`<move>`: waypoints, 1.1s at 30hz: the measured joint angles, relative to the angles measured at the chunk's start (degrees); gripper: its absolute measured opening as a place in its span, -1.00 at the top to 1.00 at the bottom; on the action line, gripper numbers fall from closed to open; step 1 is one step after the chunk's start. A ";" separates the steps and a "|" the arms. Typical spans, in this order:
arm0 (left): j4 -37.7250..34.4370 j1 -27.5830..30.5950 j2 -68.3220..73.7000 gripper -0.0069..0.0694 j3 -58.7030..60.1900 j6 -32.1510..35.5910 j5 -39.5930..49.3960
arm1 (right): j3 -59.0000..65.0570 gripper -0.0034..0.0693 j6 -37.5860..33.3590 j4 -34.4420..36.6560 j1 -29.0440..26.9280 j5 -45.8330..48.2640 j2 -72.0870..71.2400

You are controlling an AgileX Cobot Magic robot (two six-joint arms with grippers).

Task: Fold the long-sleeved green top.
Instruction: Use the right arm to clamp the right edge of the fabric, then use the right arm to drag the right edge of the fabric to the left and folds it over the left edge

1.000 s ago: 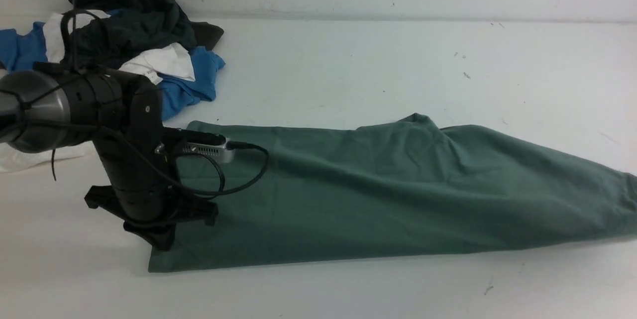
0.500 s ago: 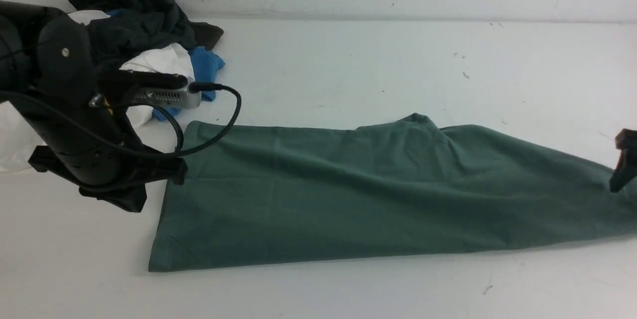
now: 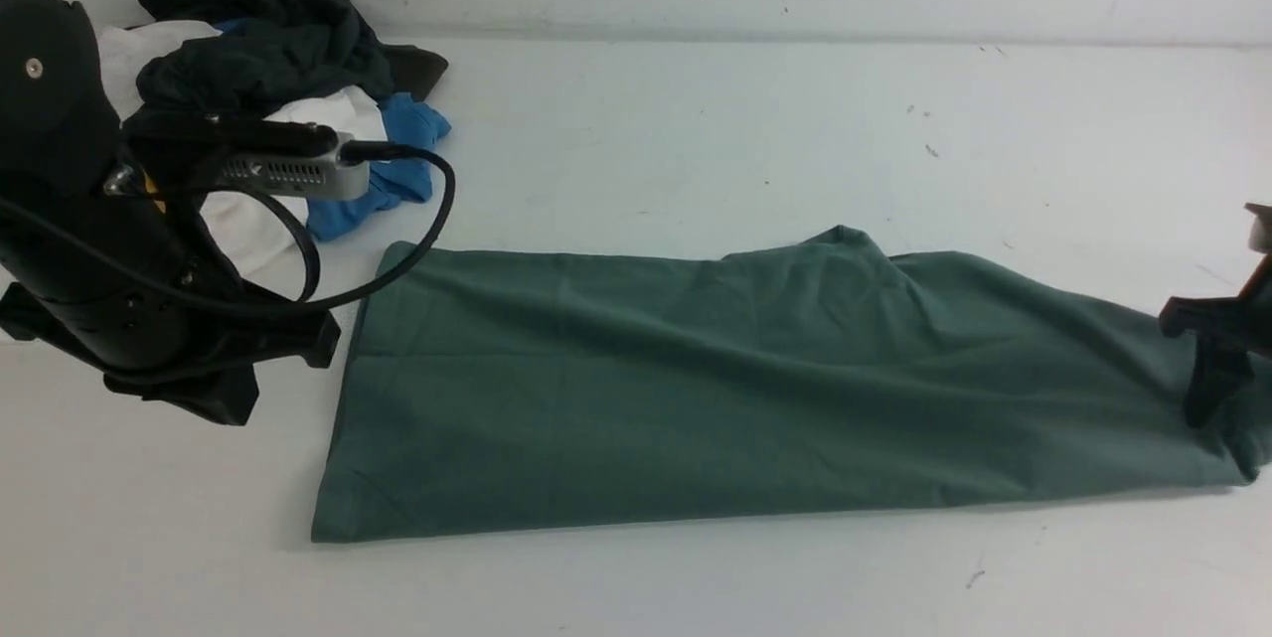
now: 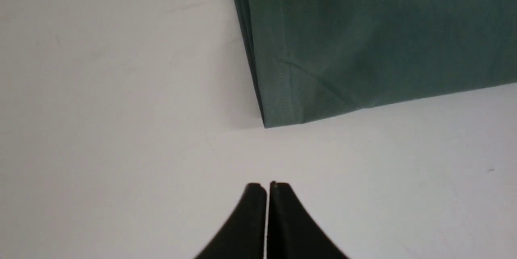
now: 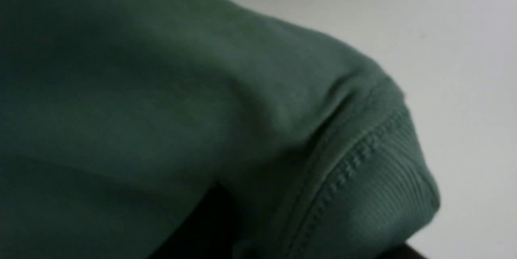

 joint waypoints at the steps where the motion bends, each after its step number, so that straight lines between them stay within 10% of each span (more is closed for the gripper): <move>1: 0.00 0.00 -0.62 0.83 0.00 0.11 0.07 | -0.23 0.51 -0.32 -0.70 0.00 0.56 0.01; 4: 0.00 0.00 -2.00 0.83 0.00 0.57 0.60 | -1.74 0.79 0.56 -5.23 0.00 1.37 0.01; 16: 0.12 0.00 -10.92 0.83 0.05 0.59 2.82 | -12.77 0.79 6.07 -15.21 5.22 2.36 -12.55; 33: -0.04 0.00 -12.54 0.83 0.05 1.13 5.70 | -13.78 0.79 20.54 -7.58 48.70 3.52 -18.52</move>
